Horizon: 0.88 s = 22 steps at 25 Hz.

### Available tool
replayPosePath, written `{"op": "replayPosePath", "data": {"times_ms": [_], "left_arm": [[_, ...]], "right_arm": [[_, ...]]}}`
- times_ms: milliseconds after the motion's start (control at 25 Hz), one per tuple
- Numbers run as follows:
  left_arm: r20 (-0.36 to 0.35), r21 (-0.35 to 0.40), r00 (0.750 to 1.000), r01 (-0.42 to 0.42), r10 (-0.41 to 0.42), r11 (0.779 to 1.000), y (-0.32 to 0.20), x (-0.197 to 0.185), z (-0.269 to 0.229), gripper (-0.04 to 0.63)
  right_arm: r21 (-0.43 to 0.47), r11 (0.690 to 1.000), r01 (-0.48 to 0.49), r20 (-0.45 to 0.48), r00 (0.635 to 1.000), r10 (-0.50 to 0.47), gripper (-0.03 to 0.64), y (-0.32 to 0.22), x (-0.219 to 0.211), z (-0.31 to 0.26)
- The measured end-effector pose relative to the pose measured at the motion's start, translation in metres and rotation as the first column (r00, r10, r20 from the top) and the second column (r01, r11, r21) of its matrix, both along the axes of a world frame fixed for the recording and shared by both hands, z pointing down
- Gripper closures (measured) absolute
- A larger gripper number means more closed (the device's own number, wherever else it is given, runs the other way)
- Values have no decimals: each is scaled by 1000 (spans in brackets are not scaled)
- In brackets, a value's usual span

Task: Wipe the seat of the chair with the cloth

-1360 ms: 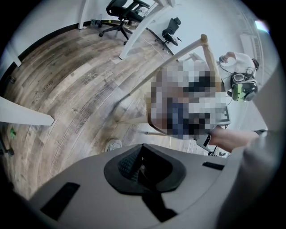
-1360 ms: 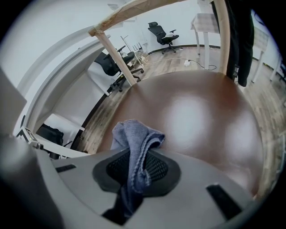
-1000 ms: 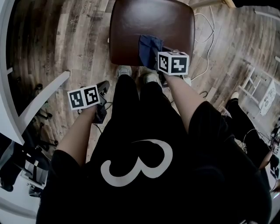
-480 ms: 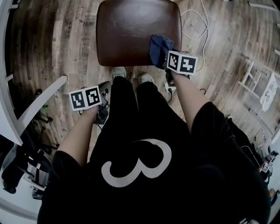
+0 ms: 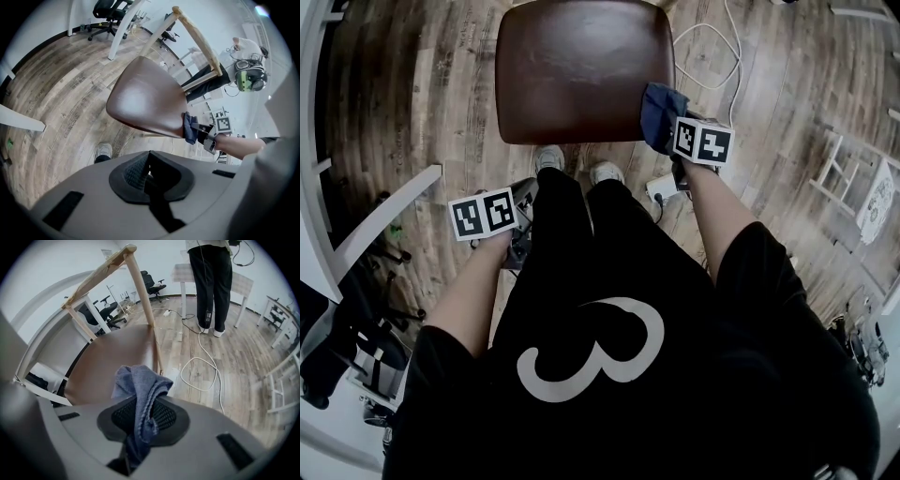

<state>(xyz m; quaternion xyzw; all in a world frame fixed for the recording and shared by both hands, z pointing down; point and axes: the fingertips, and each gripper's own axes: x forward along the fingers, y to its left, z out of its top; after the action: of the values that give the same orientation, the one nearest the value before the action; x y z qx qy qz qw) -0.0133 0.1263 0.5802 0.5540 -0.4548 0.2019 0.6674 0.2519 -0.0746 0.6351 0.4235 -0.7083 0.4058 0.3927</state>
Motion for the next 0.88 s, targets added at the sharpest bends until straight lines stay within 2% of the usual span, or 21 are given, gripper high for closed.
{"op": "replayPosePath", "data": {"times_ms": [200, 360, 520, 640, 720, 800, 880], "left_arm": [[-3, 30, 999, 38, -38, 999, 3, 16, -14, 583], [-19, 95, 996, 93, -92, 991, -1, 29, -40, 583], [-72, 179, 988, 149, -138, 973, -10, 43, -79, 583], [-109, 254, 989, 122, -97, 960, -18, 58, -113, 583], [-118, 307, 992, 76, -41, 949, -22, 68, -137, 583], [-120, 367, 993, 30, 16, 930, -28, 74, -162, 583], [-131, 425, 990, 3, 59, 905, -33, 77, -189, 583]], "right_arm": [[-7, 1000, 17, -4, 1000, -17, 561, -2, 17, -3], [14, 998, 65, 43, 997, -66, 561, -3, 16, -22], [69, 991, 115, 127, 984, -123, 561, -3, 1, -64], [128, 979, 159, 230, 956, -185, 561, 2, -14, -113], [169, 970, 177, 322, 920, -224, 561, 10, -24, -150], [213, 960, 180, 398, 882, -253, 561, 20, -33, -188], [242, 955, 173, 439, 858, -267, 561, 36, -36, -225]]}}
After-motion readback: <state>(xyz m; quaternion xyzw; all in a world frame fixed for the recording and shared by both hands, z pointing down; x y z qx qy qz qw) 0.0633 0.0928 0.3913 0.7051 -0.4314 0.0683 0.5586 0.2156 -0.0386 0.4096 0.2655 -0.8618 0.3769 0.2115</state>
